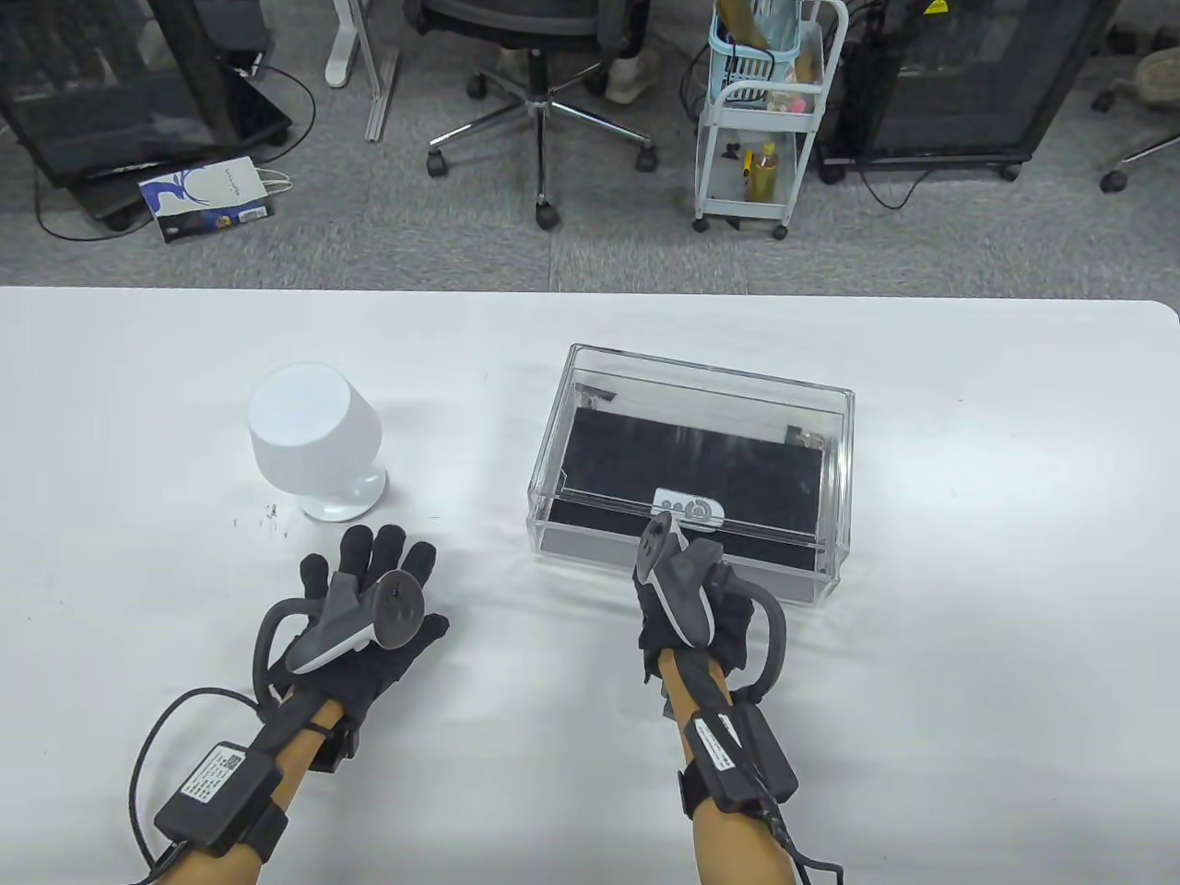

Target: Take out the desk lamp remote control from the drawer and turn on the desk lamp

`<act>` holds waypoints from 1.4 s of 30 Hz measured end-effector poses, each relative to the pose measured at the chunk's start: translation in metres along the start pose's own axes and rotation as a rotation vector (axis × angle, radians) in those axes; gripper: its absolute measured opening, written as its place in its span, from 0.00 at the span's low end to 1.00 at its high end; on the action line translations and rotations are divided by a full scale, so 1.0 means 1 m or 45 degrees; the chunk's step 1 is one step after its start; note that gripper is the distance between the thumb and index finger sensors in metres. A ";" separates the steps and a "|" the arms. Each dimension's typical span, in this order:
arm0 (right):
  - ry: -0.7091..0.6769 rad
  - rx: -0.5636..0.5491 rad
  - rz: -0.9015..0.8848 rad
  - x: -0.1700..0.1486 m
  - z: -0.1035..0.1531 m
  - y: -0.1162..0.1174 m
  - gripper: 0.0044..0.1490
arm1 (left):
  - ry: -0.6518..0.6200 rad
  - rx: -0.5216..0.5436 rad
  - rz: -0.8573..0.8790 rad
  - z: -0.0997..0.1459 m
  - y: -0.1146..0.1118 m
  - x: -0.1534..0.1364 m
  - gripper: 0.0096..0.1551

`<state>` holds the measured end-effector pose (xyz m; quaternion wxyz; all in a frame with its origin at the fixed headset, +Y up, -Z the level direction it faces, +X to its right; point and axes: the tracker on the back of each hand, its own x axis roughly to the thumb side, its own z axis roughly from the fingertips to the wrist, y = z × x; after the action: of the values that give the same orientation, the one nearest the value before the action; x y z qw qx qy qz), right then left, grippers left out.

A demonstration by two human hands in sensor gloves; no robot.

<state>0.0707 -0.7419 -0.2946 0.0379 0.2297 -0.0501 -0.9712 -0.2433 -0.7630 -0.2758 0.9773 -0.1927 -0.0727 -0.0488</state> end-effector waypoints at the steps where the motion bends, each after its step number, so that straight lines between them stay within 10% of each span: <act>1: -0.017 0.001 0.019 -0.002 0.006 0.000 0.50 | 0.000 -0.002 -0.001 0.000 0.000 0.000 0.45; 12: -0.132 0.117 0.009 -0.019 0.041 -0.003 0.50 | 0.011 0.005 0.009 0.002 0.002 -0.002 0.45; 23: -0.362 -0.021 -0.241 -0.026 0.024 -0.073 0.39 | 0.034 0.069 0.002 0.004 0.005 -0.004 0.45; 29: -0.281 0.387 -0.244 -0.009 -0.020 -0.047 0.36 | 0.031 0.067 0.009 0.002 0.004 -0.005 0.45; 42: -0.123 0.386 0.077 0.019 -0.046 -0.016 0.36 | 0.019 -0.001 0.008 -0.002 0.001 -0.001 0.45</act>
<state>0.0738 -0.7318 -0.3457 0.0296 0.1843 -0.2046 -0.9609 -0.2441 -0.7626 -0.2778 0.9779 -0.1930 -0.0648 -0.0472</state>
